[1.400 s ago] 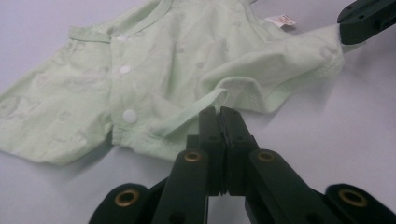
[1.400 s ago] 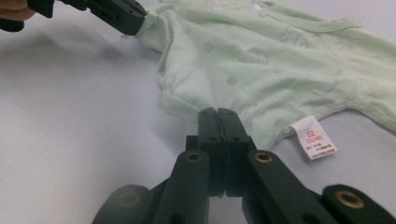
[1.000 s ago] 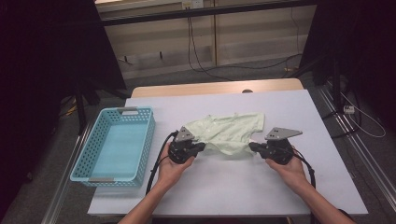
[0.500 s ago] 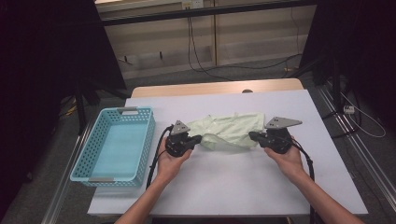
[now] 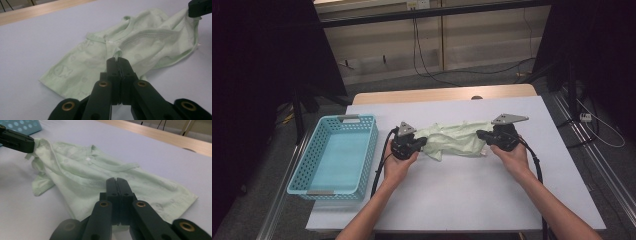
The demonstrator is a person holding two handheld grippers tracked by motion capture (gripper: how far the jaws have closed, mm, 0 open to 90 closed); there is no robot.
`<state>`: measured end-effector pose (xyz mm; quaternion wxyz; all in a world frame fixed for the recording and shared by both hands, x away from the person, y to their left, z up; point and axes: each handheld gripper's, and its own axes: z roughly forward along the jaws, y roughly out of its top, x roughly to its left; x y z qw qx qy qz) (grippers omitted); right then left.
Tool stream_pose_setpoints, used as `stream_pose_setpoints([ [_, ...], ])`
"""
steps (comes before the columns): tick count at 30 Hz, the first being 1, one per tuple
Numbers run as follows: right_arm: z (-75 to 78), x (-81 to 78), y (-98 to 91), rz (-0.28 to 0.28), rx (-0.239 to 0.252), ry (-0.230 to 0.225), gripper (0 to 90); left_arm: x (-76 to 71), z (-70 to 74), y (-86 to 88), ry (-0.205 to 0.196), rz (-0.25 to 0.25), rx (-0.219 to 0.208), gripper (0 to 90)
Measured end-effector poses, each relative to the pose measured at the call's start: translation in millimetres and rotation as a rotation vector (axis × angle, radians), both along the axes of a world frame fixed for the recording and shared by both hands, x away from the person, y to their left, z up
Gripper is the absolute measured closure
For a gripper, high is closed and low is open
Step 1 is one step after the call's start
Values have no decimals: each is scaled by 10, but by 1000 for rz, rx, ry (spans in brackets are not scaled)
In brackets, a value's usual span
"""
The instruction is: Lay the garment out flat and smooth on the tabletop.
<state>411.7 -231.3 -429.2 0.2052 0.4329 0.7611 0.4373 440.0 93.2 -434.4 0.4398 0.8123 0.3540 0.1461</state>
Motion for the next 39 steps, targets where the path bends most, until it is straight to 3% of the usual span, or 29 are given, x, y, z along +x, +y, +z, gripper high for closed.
stream_pose_setpoints([
  [2, -49, 35, 2, -4, -7, 6, 900, 28, -44, -2, 16, 5, -14, 891],
  [6, -111, 62, 19, 8, -24, 23, 900, 50, -121, -36, 29, 6, 10, 891],
  [8, -142, 67, 22, 7, -43, 27, 900, 45, -144, -53, 23, 4, 21, 891],
  [9, -155, 72, 18, 9, -51, 27, 900, 38, -151, -56, 7, -8, 59, 890],
  [13, -220, 93, -3, -2, -79, 40, 899, 24, -162, -65, 7, -13, 61, 889],
  [17, -278, 109, 14, 7, -114, 52, 893, 34, -196, -89, -8, -19, 101, 883],
  [21, -301, 110, 58, 17, -133, 55, 864, 50, -223, -86, 2, -29, 106, 861],
  [27, -314, 104, 64, 25, -124, 70, 762, 22, -186, -99, -16, -37, 107, 706],
  [33, -139, 38, 18, 36, -47, 22, 637, -59, -124, -81, -24, -2, 90, 497],
  [36, -81, -22, 50, 67, -38, 12, 635, -105, -63, -37, -5, -9, 84, 430],
  [39, -68, -84, 109, 105, -41, 16, 683, -177, 19, 47, -21, 9, 35, 363],
])
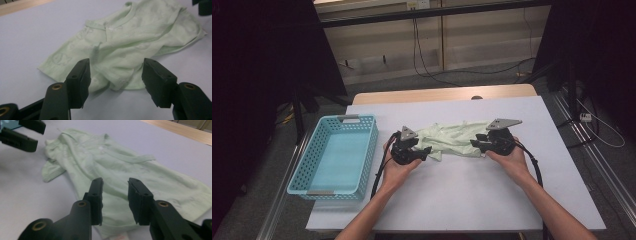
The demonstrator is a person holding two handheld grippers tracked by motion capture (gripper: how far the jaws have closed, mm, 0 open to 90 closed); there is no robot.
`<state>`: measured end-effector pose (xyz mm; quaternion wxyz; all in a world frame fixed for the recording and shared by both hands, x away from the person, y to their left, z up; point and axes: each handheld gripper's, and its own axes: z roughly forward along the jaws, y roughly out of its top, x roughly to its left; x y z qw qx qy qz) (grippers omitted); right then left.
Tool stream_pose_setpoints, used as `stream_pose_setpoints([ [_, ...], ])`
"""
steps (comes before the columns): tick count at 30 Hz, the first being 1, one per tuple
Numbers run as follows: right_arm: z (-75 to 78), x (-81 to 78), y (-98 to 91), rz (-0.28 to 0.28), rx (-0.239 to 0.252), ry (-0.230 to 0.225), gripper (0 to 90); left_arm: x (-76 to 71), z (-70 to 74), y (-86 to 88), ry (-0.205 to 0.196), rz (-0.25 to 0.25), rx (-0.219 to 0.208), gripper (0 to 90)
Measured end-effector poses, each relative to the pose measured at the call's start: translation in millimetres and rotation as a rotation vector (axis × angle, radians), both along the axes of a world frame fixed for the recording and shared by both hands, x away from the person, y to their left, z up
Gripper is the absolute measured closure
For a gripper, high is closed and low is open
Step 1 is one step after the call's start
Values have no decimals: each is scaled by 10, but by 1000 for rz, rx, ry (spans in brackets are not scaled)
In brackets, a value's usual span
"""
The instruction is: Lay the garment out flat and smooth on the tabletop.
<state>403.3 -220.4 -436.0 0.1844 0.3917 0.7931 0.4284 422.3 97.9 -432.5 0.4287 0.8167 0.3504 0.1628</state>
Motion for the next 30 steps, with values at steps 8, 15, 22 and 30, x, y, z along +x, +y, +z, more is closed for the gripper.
stream_pose_setpoints([
  [8, -93, -157, 188, 115, -69, 25, 834, -106, -90, -26, 6, -24, 27, 252],
  [15, -177, -150, 298, 144, -129, 15, 846, -160, -137, -160, 13, -96, 10, 433],
  [22, -222, -111, 293, 129, -137, 17, 833, -178, -196, -256, 11, -156, 17, 642],
  [30, -275, -90, 294, 123, -152, 33, 809, -250, -194, -432, -29, -256, 118, 641],
])
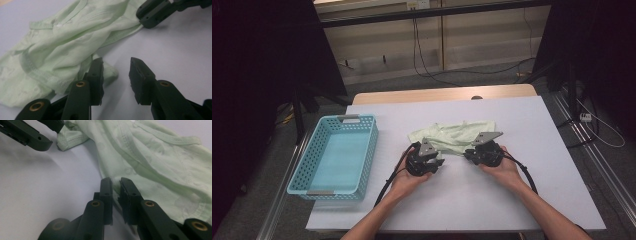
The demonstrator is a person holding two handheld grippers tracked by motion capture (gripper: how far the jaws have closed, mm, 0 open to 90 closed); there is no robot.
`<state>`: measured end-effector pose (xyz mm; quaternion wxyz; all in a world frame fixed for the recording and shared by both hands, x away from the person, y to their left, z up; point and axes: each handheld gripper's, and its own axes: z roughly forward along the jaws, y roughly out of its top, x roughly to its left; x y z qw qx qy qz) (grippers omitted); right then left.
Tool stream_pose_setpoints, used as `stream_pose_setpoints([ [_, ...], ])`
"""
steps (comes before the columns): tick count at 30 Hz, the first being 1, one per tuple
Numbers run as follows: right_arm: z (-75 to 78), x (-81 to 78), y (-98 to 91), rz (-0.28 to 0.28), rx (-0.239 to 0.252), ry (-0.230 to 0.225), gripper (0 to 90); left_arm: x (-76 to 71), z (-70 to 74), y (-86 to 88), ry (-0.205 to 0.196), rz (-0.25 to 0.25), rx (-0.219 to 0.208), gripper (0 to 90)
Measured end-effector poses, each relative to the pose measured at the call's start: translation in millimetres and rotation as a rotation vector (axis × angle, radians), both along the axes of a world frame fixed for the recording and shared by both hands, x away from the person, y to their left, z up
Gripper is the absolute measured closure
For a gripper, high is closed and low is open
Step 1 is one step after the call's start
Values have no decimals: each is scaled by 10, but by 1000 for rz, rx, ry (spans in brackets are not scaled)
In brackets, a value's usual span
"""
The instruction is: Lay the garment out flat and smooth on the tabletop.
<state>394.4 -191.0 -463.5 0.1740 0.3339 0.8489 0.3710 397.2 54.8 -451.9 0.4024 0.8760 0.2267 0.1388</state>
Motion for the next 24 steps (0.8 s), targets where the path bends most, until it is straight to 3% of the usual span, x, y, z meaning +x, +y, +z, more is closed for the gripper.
stream_pose_setpoints([
  [4, 0, 4, -1, -5, 1, 4, 832, 25, -52, -19, 2, 9, 27, 640],
  [13, 2, 11, -11, -12, -3, 1, 897, 96, -111, -20, 32, 20, 6, 651],
  [18, 6, 7, -10, -14, -4, 1, 900, 159, -117, 34, 58, 43, -16, 770],
  [24, 11, -1, -19, -15, -1, 2, 900, 181, -104, 64, 78, 57, -21, 842],
])
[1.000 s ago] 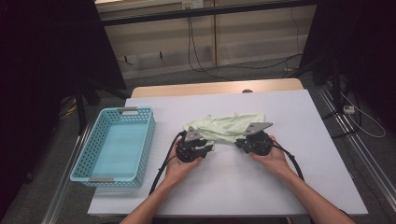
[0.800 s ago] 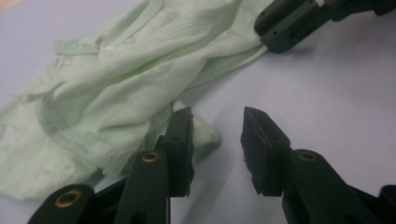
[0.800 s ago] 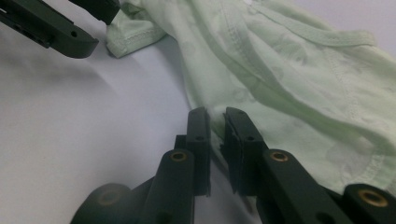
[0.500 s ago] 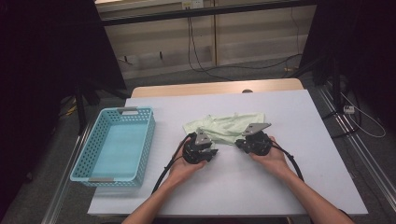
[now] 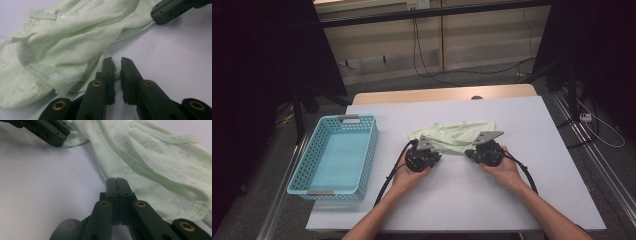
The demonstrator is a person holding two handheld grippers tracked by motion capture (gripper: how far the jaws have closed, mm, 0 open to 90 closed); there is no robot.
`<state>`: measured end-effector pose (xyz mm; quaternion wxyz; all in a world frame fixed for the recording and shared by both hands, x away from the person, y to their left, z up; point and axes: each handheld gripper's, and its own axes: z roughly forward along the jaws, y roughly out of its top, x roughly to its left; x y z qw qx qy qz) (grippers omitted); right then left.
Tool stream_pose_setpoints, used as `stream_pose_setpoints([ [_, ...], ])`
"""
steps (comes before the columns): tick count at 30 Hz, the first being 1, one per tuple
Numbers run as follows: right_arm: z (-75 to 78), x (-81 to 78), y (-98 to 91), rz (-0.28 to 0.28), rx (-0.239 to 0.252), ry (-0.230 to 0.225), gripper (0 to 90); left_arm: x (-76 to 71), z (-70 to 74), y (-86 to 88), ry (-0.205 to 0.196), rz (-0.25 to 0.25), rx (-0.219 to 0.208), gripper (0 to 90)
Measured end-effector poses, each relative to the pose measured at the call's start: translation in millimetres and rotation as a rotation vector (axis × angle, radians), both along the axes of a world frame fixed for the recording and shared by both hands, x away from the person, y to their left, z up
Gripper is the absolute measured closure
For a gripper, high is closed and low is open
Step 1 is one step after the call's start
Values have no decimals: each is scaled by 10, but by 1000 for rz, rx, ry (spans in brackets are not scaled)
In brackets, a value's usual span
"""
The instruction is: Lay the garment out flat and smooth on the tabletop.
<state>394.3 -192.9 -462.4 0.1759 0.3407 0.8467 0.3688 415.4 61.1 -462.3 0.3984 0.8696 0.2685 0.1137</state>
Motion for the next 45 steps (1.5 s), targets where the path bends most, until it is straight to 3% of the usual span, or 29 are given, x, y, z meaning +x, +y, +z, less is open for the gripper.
stream_pose_setpoints([
  [5, 17, -6, -26, -7, 13, 3, 900, 0, 19, 27, 4, 15, -2, 900],
  [14, 47, -11, -61, -11, 29, -4, 900, -14, 32, 40, 14, 20, -9, 900],
  [16, 44, -10, -64, -12, 31, -1, 900, -28, 45, 18, 3, 34, -26, 838],
  [17, 41, -7, -63, -13, 31, 1, 900, -56, 64, -4, -20, 40, -26, 822],
  [19, 37, -5, -60, -12, 31, 2, 900, -111, 100, -68, -50, 14, -20, 796],
  [22, 31, -6, -60, -14, 32, 9, 900, -95, 71, -113, -38, 5, -13, 746],
  [25, 32, -4, -59, -12, 32, 8, 900, -56, -25, -100, -20, 3, 3, 599],
  [29, 42, -7, -69, -10, 39, 11, 900, -26, -23, -73, -8, 10, -7, 669],
  [32, 52, -8, -83, -8, 40, 12, 900, -31, -20, -74, -22, 14, 4, 798],
  [34, 83, -27, -107, -10, 47, 3, 900, -30, -4, -52, 1, 14, 0, 848],
  [39, 140, -46, -207, -32, 74, -10, 900, -30, 49, 35, 6, 9, -10, 860],
  [41, 150, -45, -241, -44, 78, -9, 900, -41, 104, 93, 23, 11, -40, 860],
  [45, 198, -71, -284, -58, 89, -18, 900, -96, 183, 172, 8, 2, -49, 859],
])
